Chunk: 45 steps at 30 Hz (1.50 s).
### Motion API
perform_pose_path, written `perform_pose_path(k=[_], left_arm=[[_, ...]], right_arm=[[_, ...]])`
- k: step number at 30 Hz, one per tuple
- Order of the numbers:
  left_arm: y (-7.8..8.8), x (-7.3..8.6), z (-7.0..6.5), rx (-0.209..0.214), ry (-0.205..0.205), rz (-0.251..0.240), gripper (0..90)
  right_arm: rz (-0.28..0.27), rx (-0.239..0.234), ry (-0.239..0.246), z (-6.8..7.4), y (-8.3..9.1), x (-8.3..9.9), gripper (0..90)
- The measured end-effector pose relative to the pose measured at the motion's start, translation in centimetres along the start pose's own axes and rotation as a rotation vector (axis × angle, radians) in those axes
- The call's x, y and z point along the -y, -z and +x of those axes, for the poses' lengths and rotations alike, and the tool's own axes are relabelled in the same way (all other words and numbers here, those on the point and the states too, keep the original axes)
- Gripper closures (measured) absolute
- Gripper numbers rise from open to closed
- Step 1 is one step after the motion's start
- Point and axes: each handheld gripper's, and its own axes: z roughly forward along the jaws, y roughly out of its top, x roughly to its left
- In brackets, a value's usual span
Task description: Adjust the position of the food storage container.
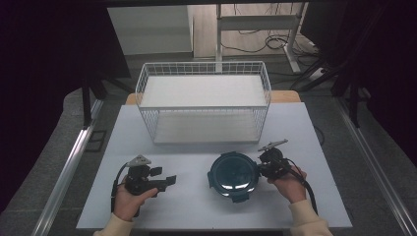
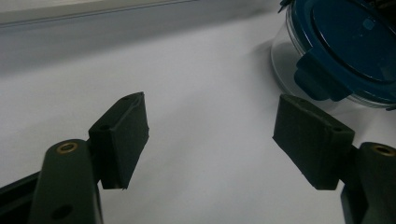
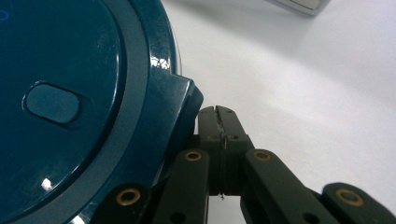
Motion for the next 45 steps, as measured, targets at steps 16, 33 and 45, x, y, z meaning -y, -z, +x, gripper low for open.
perform_pose_path(k=[16,33,45], left_arm=[[0.0,0.0,-0.1,-0.004,-0.003,-0.001,26.2],[0.4,0.0,-0.3,-0.009,-0.009,-0.012,26.0],[0.7,-0.1,-0.3,-0.022,-0.006,-0.025,24.5]], right_arm=[[0.030,-0.065,0.089,4.0,-1.3,-0.6,90.0],[-0.075,-0.118,0.057,4.5,-0.9,-0.3,90.0],[-0.287,-0.165,-0.088,-0.3,3.7,4.8,66.7]])
